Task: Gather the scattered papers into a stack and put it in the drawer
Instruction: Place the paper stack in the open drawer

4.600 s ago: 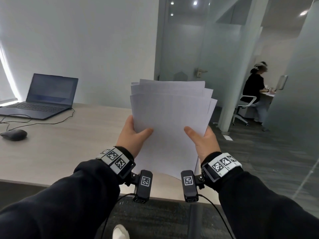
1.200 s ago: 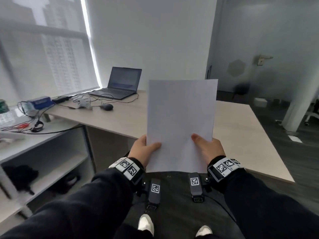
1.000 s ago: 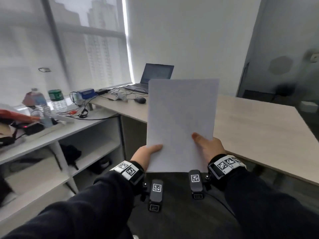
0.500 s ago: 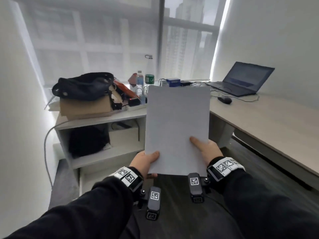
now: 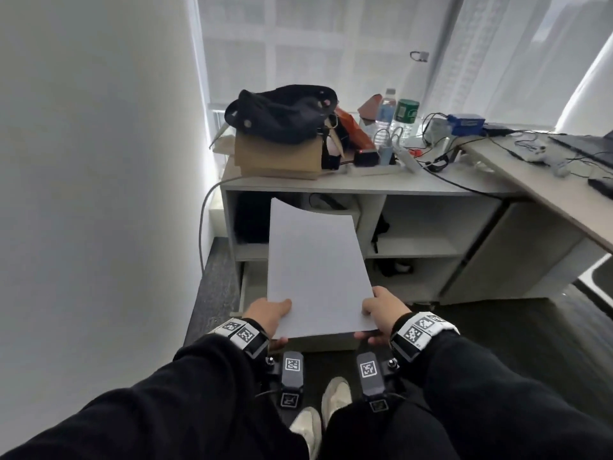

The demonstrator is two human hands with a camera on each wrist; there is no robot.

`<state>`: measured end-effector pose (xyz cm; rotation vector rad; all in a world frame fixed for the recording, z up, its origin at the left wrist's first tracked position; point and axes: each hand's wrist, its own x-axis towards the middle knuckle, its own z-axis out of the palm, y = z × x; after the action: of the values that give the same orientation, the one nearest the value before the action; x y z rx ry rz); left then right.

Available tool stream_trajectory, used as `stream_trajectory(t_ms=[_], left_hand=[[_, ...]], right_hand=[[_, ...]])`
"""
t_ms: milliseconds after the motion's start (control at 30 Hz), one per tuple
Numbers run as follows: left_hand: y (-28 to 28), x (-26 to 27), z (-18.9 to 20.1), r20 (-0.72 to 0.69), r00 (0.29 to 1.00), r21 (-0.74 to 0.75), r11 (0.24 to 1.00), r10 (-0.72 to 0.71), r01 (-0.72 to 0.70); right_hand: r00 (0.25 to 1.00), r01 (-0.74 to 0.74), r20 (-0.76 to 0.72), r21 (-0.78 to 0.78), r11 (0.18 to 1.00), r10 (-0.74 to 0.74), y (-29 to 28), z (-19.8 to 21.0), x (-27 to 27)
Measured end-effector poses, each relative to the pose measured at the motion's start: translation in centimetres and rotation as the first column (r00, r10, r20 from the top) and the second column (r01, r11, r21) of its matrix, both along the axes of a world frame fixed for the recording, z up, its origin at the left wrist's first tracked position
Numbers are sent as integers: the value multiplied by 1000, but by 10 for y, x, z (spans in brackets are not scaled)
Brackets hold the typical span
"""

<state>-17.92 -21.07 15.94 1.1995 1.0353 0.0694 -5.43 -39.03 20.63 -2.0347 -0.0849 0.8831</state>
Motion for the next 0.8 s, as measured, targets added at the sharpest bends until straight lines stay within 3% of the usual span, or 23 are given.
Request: stream_trajectory(t_ms=[233, 400, 567, 800], left_hand=[[45, 5, -58, -241, 970, -24, 999, 19, -26], [90, 19, -102, -372, 925, 76, 991, -73, 108], [140, 47, -138, -364, 920, 127, 972, -142, 200], [191, 101, -188, -348, 923, 168, 957, -167, 236]], right_hand=[[990, -140, -49, -123, 983, 135, 53, -66, 21], [978, -164, -163, -196, 967, 133, 99, -116, 44], [963, -144, -259, -247, 958, 79, 152, -165, 86], [963, -39, -267, -283, 958, -39, 210, -222, 147]])
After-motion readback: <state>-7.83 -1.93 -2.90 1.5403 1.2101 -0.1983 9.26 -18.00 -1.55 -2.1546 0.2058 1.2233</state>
